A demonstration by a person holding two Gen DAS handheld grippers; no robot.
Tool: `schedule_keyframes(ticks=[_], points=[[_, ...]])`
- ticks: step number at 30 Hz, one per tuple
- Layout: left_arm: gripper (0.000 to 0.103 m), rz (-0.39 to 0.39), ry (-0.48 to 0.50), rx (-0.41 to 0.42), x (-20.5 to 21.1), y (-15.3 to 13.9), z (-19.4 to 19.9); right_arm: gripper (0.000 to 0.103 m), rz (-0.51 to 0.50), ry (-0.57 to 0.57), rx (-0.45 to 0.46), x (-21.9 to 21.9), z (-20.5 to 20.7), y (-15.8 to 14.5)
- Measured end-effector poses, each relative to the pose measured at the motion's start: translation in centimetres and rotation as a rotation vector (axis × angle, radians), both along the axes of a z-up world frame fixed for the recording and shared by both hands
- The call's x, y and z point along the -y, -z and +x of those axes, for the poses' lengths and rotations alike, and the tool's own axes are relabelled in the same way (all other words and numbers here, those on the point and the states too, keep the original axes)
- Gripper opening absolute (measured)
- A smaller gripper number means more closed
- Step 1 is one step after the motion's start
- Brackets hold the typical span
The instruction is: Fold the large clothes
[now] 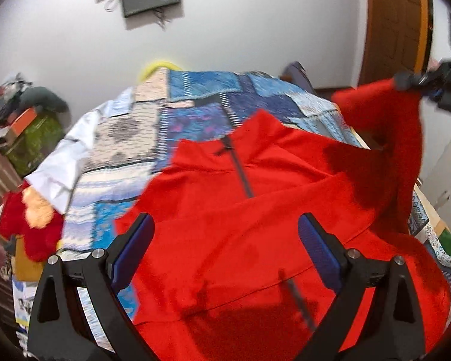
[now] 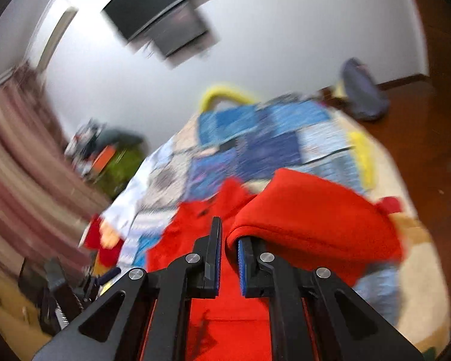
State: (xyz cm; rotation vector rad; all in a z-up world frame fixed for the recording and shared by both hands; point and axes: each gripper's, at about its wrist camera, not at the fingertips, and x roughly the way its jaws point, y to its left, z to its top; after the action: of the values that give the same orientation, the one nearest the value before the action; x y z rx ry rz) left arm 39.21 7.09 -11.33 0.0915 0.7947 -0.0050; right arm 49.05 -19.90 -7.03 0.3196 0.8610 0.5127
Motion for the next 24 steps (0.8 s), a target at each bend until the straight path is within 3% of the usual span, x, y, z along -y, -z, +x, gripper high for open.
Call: schedule_keyframes(ticks=[4, 6, 10, 12, 14, 18, 21, 24], points=[[0.100, -0.007, -0.054, 0.000, -4.5, 0.3, -2.6, 0.007, -0.090, -0.122, -0.097, -8.3, -0.5, 5.0], [0.100, -0.018, -0.077, -0.028, -6.3, 1.2, -3.5, 0.007, -0.164, -0.169, -0.180, -11.6, -1.0, 9.5], [0.100, -0.055, -0.107, -0.107, -9.0, 4.0, -4.7, 0.007, -0.342, -0.162, -0.313, -14.5, -2.0, 17.5], [0.100, -0.066, -0.106, -0.146, -9.2, 5.3, -4.7, 0.007, -0.359, -0.158, -0.347, -14.2, -2.4, 20.0], [0.100, -0.069, -0.102, -0.183, -9.2, 6.8, -4.6, 0.007, -0.336, -0.166, -0.329, -13.4, -2.7, 20.1], [0.100, -0.067, -0.083, -0.201, -8.1, 8.0, -4.2, 0.008, -0.294, -0.209, -0.427, -11.9, -3.0, 19.7], [0.100, -0.077, -0.051, -0.190, -6.4, 7.6, -3.8, 0.008, -0.267, -0.244, -0.471, -10.2, -4.5, 19.3], [0.100, -0.065, 0.000, -0.174, -4.1, 6.7, -2.7, 0.008, -0.275, -0.274, -0.445, -8.3, -6.2, 17.9]])
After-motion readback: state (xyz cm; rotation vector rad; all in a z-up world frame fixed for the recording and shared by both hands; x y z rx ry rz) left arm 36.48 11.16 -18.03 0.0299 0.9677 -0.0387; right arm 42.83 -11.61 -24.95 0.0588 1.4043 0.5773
